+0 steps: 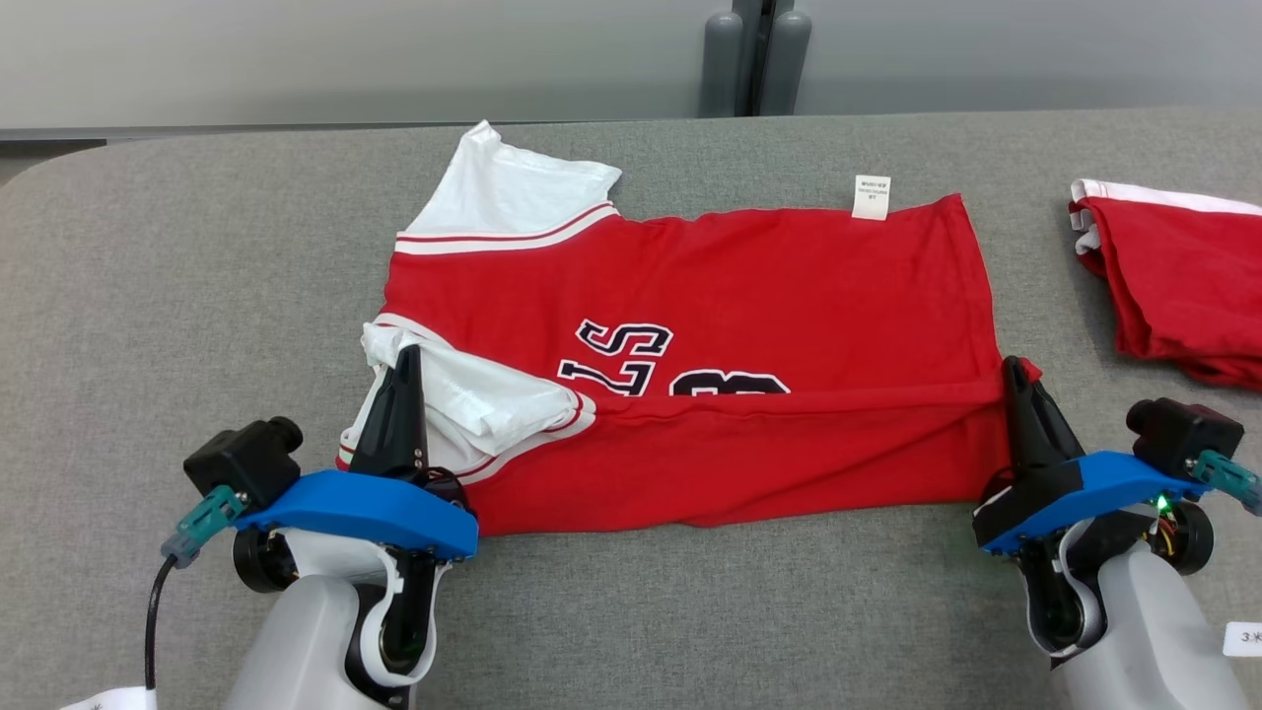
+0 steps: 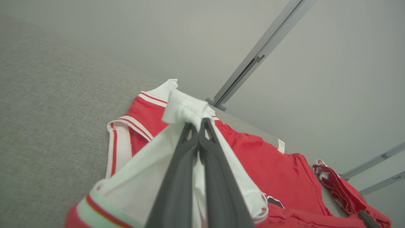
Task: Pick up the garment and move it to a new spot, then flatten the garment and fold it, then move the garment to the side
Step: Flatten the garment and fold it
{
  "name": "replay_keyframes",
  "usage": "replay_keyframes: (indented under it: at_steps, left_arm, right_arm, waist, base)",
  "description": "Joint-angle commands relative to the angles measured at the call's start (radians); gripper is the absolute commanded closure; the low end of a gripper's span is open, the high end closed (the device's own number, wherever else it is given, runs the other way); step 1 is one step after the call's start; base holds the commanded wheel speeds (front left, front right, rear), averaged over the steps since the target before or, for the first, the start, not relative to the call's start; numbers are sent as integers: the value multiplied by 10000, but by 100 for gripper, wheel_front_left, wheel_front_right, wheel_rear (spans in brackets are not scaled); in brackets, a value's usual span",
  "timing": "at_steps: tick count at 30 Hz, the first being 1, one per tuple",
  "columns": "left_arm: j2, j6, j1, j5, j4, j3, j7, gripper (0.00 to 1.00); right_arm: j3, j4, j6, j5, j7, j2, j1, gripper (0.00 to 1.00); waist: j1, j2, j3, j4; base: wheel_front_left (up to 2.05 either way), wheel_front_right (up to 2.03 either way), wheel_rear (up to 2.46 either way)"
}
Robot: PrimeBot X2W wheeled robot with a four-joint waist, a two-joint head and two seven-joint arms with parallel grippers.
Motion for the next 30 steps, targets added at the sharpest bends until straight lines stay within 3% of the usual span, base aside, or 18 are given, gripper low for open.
replay_keyframes:
  at_steps: [1,6,7,8,9,10,16,21,27,30]
  left_arm:
    - [32,-9,-335,83,255,-45,-36,100]
    - [0,183,-707,156,910,-37,-112,100]
    - [-10,212,-750,138,999,-16,-133,100]
    - [-17,211,-795,159,1071,-21,-179,74]
    - [-29,205,-818,157,1132,-19,-227,42]
    - [-43,176,-840,147,1181,-27,-294,0]
    - [-8,-238,-593,190,986,-141,-737,0]
    - [277,-401,33,132,429,-81,-869,0]
    - [989,-102,1225,105,-336,24,-263,0]
    - [1439,206,2019,-102,-646,-50,768,0]
  right_arm:
    - [-54,281,1,-249,-87,-29,-326,100]
    - [-60,1135,1,-563,-230,-29,-941,98]
    - [-37,1322,1,-659,-235,-29,-1047,69]
    - [8,1477,1,-715,-282,-27,-1162,21]
    - [30,1614,1,-730,-325,-29,-1266,0]
    - [120,1739,1,-690,-390,-29,-1354,0]
    - [179,2163,1,-874,-938,-33,-1355,0]
    - [-277,1712,1,-1542,-1283,-30,-785,0]
    - [-601,540,1,-2463,-1333,-27,228,0]
    - [-596,-267,1,-2648,-1020,-27,859,0]
  waist:
    - [-2,-1,39,-13]
    - [-2,-1,104,-49]
    - [-2,-1,108,-52]
    - [-2,-1,114,-54]
    - [-2,-1,110,-50]
    - [-2,-1,101,-41]
    - [-2,-1,-71,42]
    - [-2,-1,-302,82]
    - [-2,-1,-608,46]
    - [-2,-1,-728,25]
  base:
    - [0,0,0]
    - [0,0,0]
    - [0,0,0]
    - [0,0,0]
    - [0,0,0]
    - [0,0,0]
    - [0,0,0]
    - [0,0,0]
    - [0,0,0]
    - [0,0,0]
